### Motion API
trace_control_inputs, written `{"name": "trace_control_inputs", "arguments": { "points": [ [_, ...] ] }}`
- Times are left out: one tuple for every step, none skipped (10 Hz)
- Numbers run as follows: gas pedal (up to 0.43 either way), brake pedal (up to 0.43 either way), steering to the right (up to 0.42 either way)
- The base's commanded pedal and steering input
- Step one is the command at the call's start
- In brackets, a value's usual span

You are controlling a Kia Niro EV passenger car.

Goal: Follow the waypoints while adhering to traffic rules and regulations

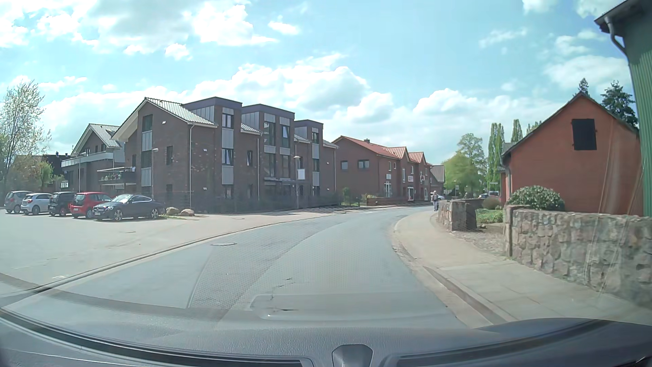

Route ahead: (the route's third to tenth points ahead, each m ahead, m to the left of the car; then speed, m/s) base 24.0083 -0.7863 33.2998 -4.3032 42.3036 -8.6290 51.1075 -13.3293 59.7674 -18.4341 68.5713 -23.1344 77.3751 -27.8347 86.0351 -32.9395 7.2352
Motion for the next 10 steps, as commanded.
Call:
{"name": "trace_control_inputs", "arguments": {
  "points": [
    [0.039,0.000,0.000],
    [0.039,0.000,0.000],
    [0.039,0.000,0.000],
    [0.039,0.000,0.003],
    [0.039,0.000,0.007],
    [0.039,0.000,0.011],
    [0.047,0.000,0.014],
    [0.047,0.000,0.017],
    [0.047,0.000,0.023],
    [0.047,0.000,0.028]
  ]
}}
